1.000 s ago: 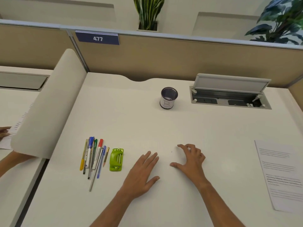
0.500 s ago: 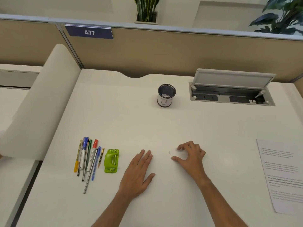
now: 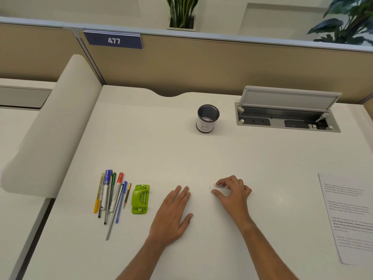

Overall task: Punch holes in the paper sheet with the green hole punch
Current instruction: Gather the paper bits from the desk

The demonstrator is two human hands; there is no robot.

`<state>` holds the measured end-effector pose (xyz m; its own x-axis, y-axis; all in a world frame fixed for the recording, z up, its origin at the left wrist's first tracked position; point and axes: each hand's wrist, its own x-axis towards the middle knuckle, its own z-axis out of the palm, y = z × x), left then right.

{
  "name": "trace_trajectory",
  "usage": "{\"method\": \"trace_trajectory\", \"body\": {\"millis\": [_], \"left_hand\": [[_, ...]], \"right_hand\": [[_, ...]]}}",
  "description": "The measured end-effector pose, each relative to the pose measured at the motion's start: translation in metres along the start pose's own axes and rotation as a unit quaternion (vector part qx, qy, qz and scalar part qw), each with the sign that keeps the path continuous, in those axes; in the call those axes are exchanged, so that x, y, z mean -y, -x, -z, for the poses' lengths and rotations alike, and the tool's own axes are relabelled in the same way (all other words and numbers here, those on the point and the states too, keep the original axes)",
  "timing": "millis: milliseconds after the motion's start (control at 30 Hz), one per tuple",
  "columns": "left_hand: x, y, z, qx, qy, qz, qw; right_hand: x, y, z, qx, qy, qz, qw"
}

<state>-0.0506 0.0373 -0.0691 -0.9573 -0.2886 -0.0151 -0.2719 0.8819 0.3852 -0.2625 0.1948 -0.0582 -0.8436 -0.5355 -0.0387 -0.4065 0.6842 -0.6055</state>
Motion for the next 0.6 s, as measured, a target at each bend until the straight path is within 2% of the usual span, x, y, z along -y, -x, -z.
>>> {"method": "trace_trajectory", "body": {"millis": [200, 433, 600], "left_hand": [[0.001, 0.001, -0.001, -0.007, -0.003, -0.003, 1.000], [0.000, 0.001, 0.000, -0.019, 0.005, -0.006, 1.000], [0.001, 0.001, -0.002, -0.020, 0.001, -0.008, 1.000]], "right_hand": [[0.007, 0.004, -0.008, -0.001, 0.012, 0.020, 1.000], [0.012, 0.003, -0.018, -0.046, 0.005, 0.028, 0.999], [0.012, 0.008, -0.020, -0.064, 0.067, 0.095, 0.991]]}}
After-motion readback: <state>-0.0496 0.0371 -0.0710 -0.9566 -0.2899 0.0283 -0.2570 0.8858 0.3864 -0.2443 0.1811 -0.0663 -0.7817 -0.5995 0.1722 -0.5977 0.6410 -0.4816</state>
